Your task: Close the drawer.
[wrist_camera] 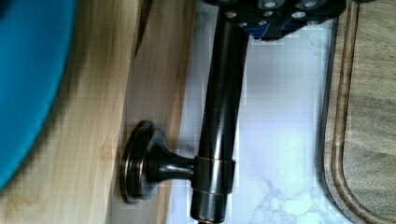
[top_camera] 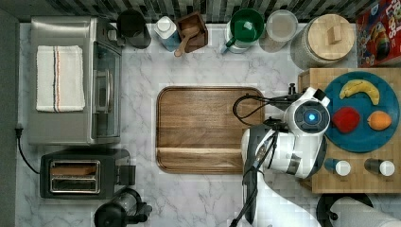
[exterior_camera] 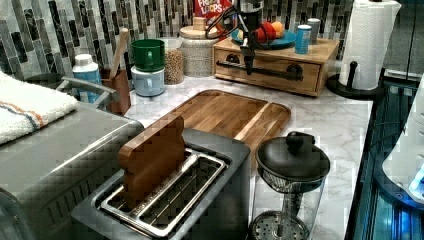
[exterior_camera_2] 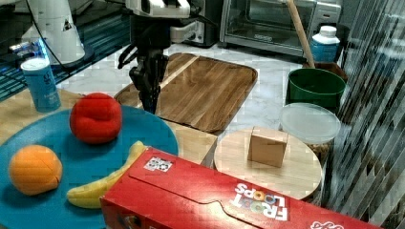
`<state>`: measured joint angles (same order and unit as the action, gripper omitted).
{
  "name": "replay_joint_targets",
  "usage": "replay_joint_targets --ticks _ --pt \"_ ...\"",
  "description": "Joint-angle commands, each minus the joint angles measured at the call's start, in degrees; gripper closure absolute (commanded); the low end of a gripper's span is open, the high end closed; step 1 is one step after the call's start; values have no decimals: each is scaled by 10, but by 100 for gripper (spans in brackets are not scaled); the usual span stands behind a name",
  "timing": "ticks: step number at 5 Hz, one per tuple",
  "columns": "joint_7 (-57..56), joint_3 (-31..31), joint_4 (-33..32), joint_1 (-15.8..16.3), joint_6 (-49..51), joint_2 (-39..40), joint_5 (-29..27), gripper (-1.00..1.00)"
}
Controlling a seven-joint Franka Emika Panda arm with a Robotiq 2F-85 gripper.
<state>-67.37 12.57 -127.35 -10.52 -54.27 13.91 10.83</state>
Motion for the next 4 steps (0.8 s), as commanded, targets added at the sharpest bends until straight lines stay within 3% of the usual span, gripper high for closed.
replay_joint_targets --ticks 1,4 --pt "-53 62 149 -62 -18 40 34 100" --pt "-55 68 148 -57 -19 40 31 100"
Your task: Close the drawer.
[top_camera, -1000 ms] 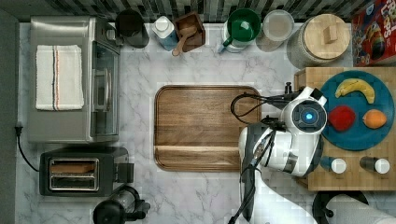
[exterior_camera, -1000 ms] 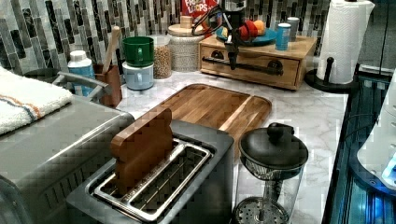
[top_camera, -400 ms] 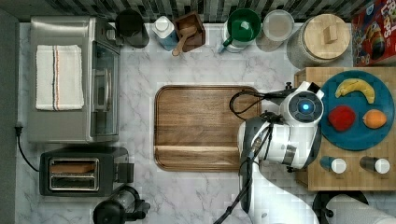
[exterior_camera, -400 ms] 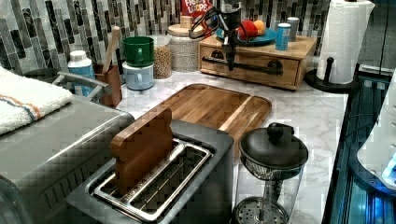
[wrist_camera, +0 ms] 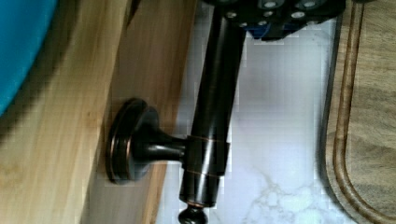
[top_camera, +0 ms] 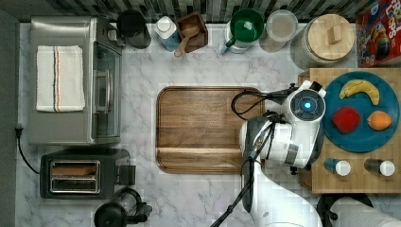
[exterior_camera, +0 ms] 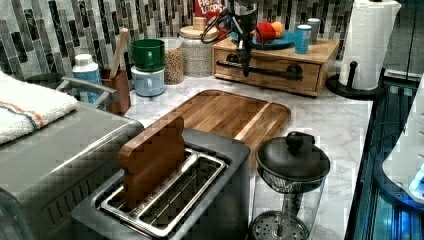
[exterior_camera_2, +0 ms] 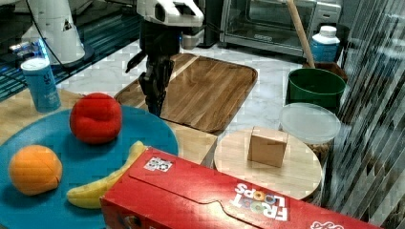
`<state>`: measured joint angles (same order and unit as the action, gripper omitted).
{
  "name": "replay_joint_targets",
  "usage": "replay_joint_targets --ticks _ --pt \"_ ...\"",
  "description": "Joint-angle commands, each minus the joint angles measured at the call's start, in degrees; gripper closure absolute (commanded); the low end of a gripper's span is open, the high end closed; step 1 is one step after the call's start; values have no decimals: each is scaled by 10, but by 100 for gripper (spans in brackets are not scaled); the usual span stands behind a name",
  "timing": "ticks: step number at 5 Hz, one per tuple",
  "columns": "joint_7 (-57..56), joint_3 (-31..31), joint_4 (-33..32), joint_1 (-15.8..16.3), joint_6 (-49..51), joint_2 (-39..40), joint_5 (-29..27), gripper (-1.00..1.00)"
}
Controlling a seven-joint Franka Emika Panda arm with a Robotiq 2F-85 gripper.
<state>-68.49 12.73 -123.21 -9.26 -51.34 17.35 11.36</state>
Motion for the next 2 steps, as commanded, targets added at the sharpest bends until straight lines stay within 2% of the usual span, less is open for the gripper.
replay_joint_targets --ticks 1,2 --pt "-45 69 107 -67 -48 6 25 100" --pt "-45 69 107 -67 -48 6 25 100"
